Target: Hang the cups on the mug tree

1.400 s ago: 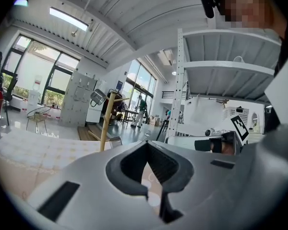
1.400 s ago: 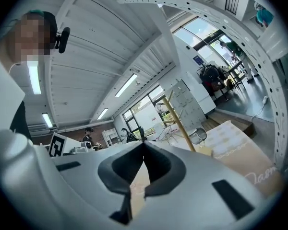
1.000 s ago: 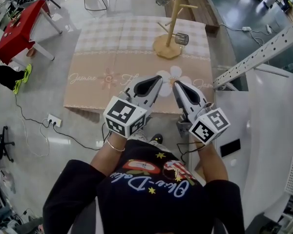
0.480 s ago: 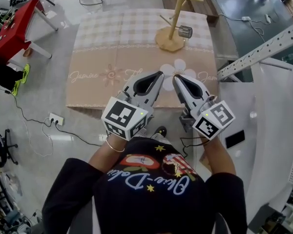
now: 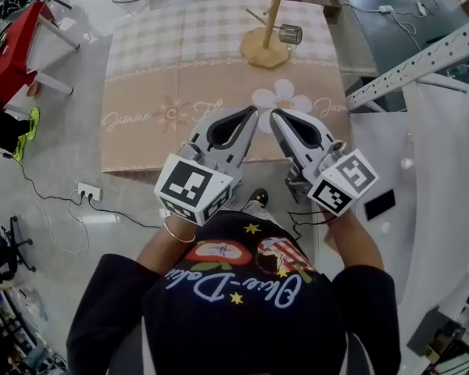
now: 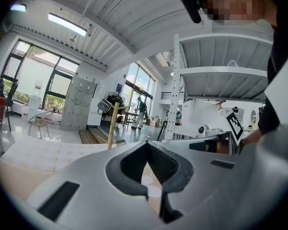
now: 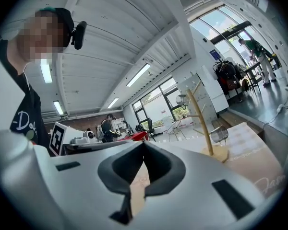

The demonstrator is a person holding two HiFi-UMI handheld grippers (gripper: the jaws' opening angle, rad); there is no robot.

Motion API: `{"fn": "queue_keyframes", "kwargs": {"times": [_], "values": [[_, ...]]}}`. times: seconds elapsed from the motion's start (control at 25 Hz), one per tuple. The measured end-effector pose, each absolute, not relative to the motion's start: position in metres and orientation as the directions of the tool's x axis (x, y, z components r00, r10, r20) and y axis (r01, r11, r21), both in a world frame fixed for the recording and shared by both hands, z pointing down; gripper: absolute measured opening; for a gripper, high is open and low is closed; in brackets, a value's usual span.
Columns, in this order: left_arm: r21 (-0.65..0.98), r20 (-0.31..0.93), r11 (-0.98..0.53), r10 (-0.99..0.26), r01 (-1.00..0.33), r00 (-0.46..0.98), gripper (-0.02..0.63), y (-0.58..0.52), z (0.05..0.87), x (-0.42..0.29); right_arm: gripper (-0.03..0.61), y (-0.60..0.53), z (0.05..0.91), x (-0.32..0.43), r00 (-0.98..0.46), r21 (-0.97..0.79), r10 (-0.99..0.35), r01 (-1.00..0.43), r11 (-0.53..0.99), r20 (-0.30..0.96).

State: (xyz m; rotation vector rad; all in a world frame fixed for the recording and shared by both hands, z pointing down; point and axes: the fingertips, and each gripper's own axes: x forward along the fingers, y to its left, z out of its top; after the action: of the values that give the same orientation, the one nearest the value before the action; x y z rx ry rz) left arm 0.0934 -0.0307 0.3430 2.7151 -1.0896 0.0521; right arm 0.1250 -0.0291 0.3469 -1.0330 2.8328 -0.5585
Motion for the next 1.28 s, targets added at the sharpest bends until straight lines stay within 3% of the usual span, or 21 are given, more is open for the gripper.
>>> {"fn": "queue_keyframes", "kwargs": {"times": [0.72,1.28], "values": [[0.214,0.115,-0.732,-0.639,-0.647,0.761,0.008,-0.031,0.346,0.102,0.009,-0.027,0.359,0.127,-0.783,-0.335,-0.604,-0.614,0.714,0.148],[0.232,0.112,-0.739,-0.626,-0.633,0.772,0.008,-0.028,0.345,0.102,0.009,-0.023,0.344,0.124,-0.816,-0.349,-0.561,-0.572,0.743,0.143]]}}
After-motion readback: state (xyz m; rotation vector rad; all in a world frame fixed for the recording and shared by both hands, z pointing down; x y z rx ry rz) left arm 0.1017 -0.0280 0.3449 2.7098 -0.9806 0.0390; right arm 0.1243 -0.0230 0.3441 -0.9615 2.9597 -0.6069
